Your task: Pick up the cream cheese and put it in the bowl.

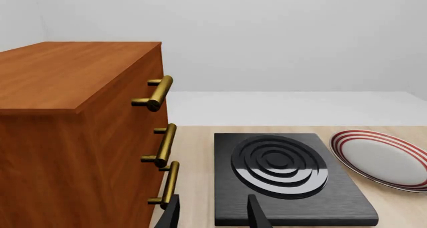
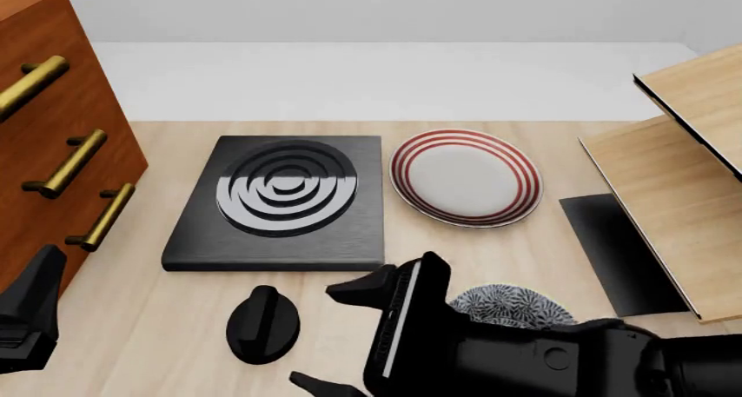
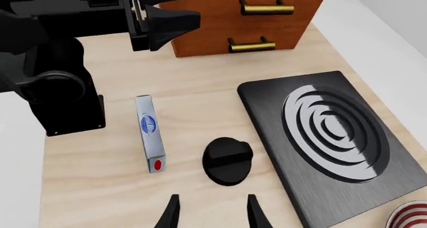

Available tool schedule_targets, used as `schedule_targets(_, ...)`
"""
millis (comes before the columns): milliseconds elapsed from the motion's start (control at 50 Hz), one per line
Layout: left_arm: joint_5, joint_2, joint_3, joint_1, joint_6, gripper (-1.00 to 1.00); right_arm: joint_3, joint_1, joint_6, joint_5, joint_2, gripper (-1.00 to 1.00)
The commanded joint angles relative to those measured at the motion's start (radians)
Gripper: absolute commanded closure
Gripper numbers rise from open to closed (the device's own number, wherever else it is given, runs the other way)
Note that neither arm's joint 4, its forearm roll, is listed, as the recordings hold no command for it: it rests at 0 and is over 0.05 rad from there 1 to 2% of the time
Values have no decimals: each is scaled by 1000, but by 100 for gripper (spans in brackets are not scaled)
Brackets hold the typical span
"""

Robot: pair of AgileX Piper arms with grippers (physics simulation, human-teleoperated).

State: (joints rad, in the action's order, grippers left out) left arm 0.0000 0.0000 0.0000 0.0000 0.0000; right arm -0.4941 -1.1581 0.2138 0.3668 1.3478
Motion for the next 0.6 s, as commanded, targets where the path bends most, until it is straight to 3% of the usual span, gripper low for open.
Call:
schedule_targets(20, 0, 0, 0, 0, 0, -100, -70, -77, -12, 46, 168, -100)
schedule_targets(600, 0, 0, 0, 0, 0, -100, -211, -145, -49, 87, 417, -100)
